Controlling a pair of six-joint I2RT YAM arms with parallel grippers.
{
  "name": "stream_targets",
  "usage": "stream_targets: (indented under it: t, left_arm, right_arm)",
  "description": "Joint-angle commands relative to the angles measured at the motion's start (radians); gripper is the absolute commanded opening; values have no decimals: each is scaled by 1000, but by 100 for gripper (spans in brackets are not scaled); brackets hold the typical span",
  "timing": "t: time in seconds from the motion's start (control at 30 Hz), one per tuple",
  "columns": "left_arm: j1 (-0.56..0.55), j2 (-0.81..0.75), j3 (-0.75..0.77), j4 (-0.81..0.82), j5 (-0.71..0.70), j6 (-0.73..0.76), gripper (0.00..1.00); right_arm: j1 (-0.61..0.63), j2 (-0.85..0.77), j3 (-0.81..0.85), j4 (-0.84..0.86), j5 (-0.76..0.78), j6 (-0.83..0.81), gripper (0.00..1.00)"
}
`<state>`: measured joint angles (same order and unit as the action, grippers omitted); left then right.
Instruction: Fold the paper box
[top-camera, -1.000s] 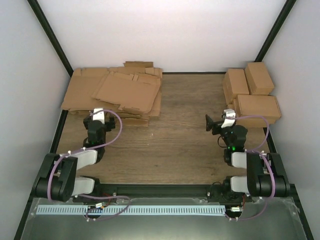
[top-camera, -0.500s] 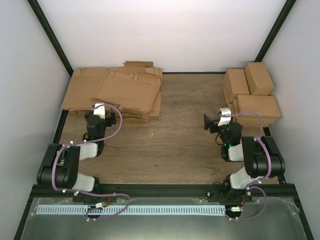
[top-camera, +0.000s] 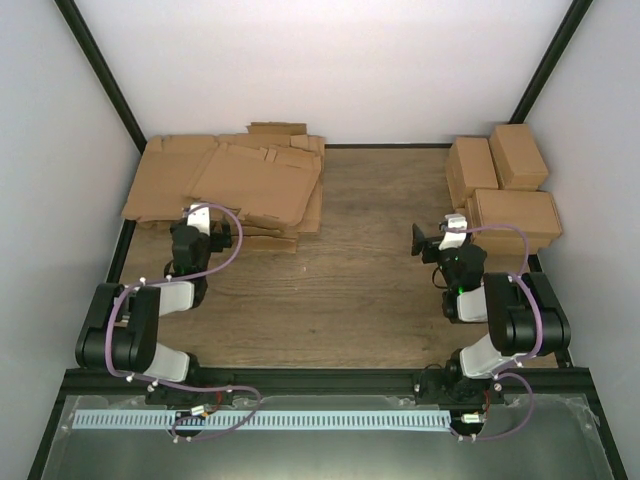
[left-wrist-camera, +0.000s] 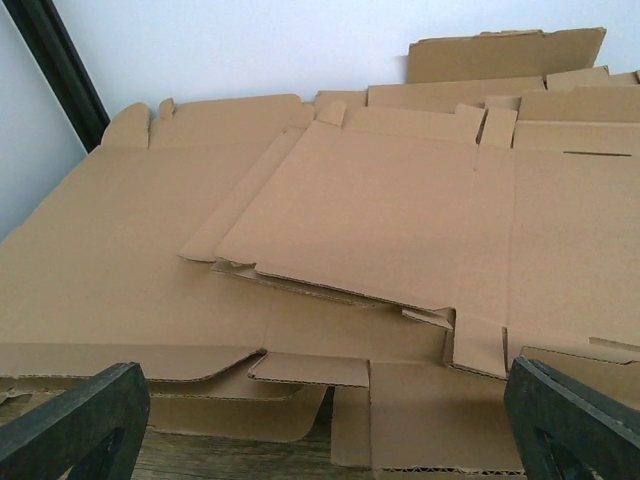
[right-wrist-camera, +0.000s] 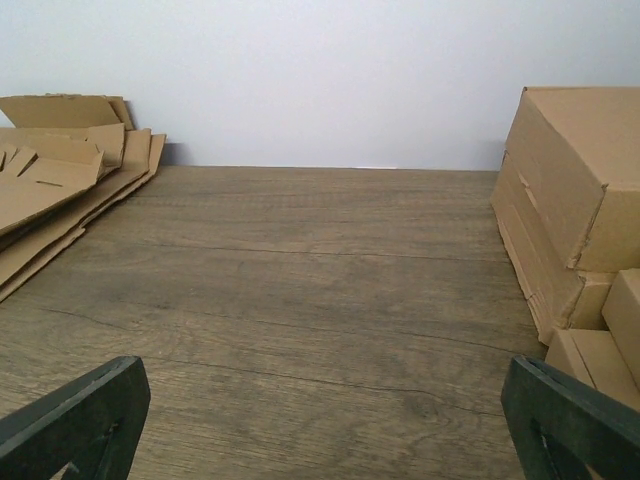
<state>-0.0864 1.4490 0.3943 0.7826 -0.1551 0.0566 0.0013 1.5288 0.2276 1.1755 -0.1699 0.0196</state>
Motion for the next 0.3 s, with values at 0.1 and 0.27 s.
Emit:
stream_targets:
  t: [0.1,0.27]
  left_arm:
    - [2,2,15,15,3,-11,100]
    - [1,-1,11,17,6,-10,100]
  right_arm:
    - [-3,5,22,39,23,-1,100]
    - [-3,5,23,38,23,-1,100]
